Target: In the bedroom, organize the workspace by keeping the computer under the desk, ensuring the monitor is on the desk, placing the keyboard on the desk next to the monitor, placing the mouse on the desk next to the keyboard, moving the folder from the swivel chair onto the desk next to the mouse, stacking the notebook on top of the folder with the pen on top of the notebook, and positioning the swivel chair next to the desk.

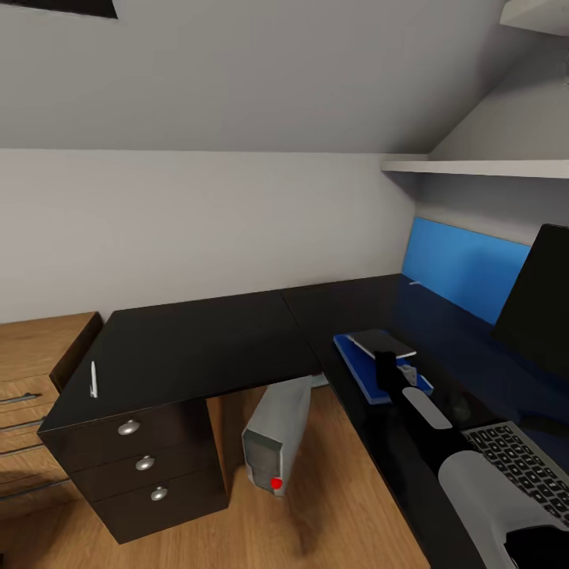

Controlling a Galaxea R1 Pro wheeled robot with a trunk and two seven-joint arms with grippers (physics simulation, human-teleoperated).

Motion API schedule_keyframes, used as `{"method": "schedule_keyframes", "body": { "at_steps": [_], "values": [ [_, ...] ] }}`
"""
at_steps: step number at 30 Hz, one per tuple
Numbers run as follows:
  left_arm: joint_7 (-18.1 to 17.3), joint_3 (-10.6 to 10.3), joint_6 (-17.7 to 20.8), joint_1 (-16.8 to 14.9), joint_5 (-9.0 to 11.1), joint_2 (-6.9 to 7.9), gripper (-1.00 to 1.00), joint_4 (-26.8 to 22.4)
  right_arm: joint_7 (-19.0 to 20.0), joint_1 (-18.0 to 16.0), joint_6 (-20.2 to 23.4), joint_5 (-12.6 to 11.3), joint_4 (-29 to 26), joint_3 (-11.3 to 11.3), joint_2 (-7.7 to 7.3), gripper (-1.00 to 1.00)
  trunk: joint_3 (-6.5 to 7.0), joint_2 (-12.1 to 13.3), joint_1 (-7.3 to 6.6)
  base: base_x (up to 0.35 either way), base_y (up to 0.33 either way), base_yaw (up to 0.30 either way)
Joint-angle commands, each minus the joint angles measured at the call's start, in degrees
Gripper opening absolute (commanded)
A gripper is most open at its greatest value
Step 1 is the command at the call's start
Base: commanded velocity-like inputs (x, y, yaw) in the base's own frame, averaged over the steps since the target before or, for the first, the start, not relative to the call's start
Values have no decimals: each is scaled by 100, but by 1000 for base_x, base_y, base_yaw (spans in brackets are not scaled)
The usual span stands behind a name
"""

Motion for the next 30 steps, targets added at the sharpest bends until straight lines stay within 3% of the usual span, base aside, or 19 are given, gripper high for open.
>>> {"method": "schedule_keyframes", "body": {
  "at_steps": [1, 30],
  "values": [
    [54, -25, 18, 2, 58, 7, 100, -18, 7, -4, -37, -63, -2, 42, -9, -100, -4, -3, 0, 0, -132, 0],
    [59, -20, -2, 2, 64, 4, 100, -18, -9, -4, -58, -59, -1, 50, -17, -100, -4, -3, 0, 31, -7, 0]
  ]
}}
